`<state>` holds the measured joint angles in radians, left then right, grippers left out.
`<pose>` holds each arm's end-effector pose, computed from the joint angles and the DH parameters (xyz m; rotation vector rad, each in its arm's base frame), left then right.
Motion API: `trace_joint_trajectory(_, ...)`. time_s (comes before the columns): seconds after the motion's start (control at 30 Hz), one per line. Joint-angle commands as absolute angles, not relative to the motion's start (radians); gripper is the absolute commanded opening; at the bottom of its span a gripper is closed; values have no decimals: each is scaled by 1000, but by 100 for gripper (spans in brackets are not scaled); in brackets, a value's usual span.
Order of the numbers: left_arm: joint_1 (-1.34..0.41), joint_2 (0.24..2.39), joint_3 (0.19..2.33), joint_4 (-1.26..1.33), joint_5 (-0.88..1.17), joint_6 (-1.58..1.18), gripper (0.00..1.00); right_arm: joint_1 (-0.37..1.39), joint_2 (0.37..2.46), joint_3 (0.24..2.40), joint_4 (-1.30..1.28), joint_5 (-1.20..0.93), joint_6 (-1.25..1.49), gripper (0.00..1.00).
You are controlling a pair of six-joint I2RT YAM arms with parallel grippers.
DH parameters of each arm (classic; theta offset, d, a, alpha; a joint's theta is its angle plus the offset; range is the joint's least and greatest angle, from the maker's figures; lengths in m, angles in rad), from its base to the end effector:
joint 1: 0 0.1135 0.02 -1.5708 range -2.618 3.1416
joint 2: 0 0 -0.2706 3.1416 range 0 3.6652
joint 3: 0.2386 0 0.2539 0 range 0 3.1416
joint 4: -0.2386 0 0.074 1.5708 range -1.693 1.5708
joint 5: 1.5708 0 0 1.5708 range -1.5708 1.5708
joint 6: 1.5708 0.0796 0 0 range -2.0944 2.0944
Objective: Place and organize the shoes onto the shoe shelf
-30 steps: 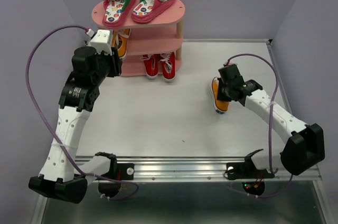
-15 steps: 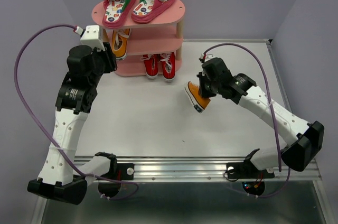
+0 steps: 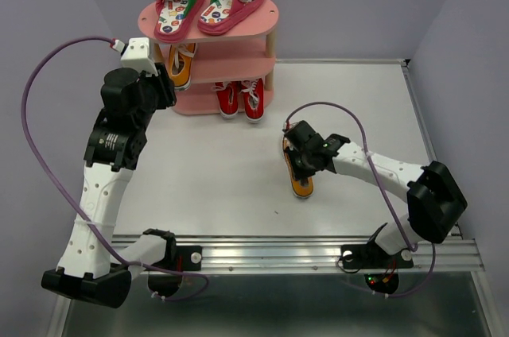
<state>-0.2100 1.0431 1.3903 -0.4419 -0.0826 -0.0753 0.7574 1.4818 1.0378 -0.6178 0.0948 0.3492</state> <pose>0.2439 -0.0453 0.4732 0.0497 1.6665 -0.1473 0.2371 0.2138 0.1974 -0.5048 2.6001 0.2552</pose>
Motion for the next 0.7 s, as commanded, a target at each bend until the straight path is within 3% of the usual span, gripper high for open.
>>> trace_joint_trajectory(0.0, -213, 1037, 1382, -393, -77, -67, 50, 756, 1517, 1045, -521, 92, 359, 41)
trace_joint_trajectory(0.1, -213, 1040, 1378, -396, -77, -67, 50, 756, 1488, 1054, -528, 113, 371, 61)
trace_joint_trajectory(0.43, -213, 1051, 1370, -388, -57, -75, 50, 756, 1353, 1019, -617, 426, 555, 64)
trace_joint_trajectory(0.67, -213, 1049, 1364, -391, -66, -66, 50, 747, 1354, 960, -635, 413, 646, 63)
